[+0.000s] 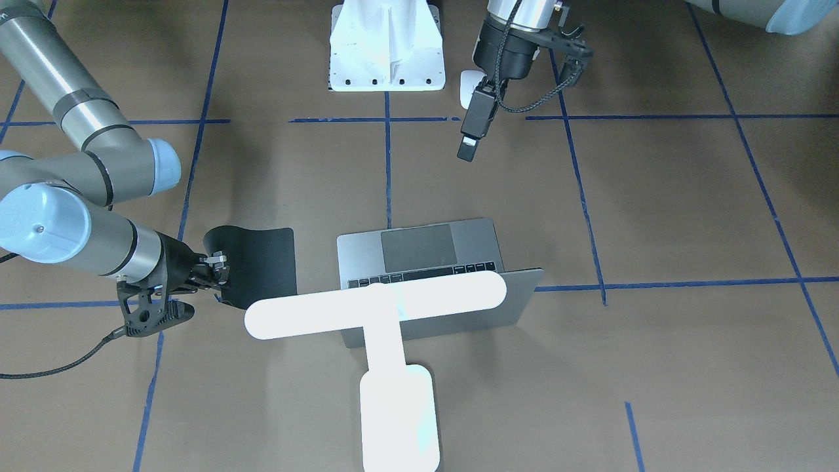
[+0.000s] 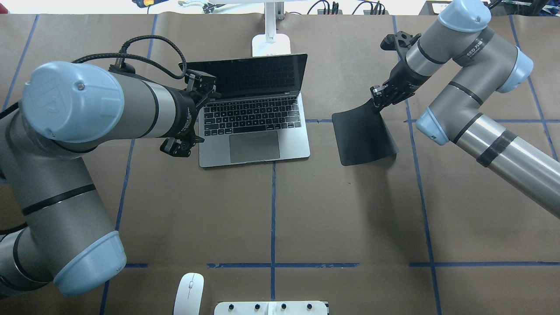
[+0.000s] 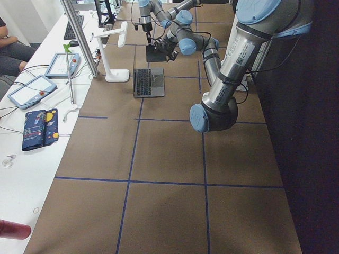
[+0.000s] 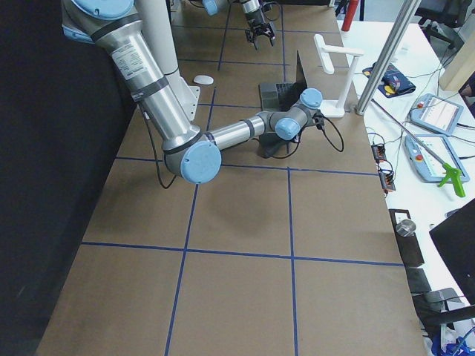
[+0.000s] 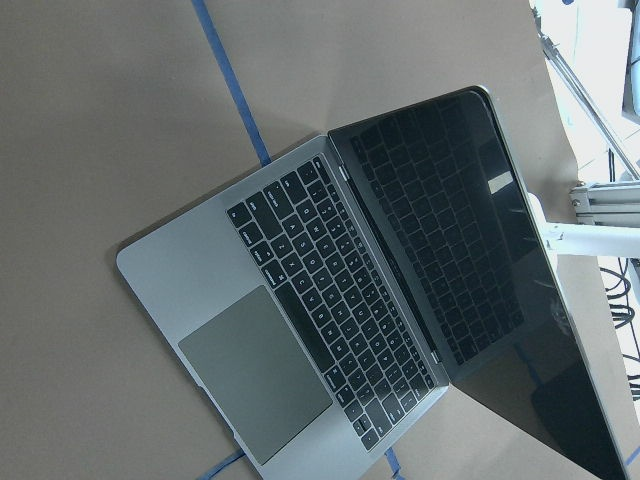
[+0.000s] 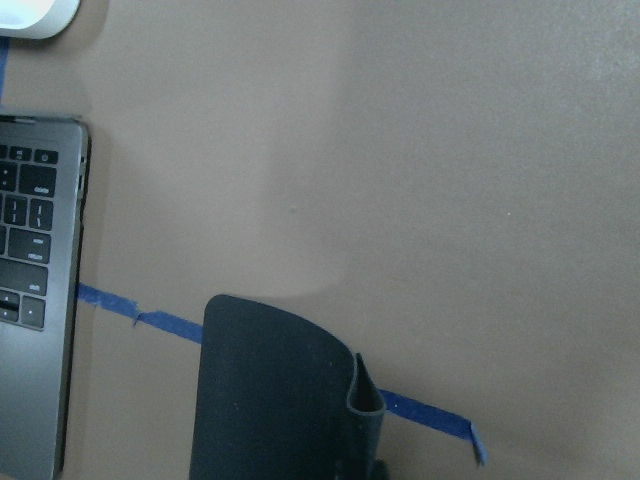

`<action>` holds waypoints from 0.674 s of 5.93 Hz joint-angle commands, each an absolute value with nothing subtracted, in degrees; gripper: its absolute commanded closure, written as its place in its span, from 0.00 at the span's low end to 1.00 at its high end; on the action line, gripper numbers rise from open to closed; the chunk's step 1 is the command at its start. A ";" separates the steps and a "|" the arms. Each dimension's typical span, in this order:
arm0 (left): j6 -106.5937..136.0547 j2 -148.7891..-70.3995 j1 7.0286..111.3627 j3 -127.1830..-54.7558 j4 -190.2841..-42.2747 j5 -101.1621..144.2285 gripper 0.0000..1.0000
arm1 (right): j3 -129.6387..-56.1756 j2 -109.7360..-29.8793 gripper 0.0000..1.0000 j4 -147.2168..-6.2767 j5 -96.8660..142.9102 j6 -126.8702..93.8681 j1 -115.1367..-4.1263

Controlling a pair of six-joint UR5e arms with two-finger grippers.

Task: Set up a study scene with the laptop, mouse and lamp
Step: 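Lower the mouse pad beside the laptop and open the right gripper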

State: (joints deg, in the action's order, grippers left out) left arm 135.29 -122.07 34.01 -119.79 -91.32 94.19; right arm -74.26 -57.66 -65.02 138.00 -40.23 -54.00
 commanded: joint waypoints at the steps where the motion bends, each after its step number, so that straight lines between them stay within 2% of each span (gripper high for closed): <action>1: 135.35 -122.17 34.01 -119.79 -91.23 94.13 0.01 | -72.78 -56.87 0.50 -65.21 136.77 -40.43 -54.14; 2: 135.35 -122.25 34.01 -119.88 -91.23 94.13 0.01 | -72.86 -56.08 0.42 -64.95 136.50 -45.65 -54.23; 3: 135.26 -122.08 34.01 -119.97 -91.23 94.13 0.01 | -73.12 -54.86 0.11 -64.86 135.89 -52.14 -54.92; 4: 135.35 -121.99 34.01 -119.97 -91.23 94.13 0.01 | -73.56 -55.28 0.00 -64.78 135.88 -52.73 -57.98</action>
State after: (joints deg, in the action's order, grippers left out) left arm 135.31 -122.08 34.01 -119.94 -91.23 94.13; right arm -73.22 -55.32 -64.87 136.05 -50.59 -55.77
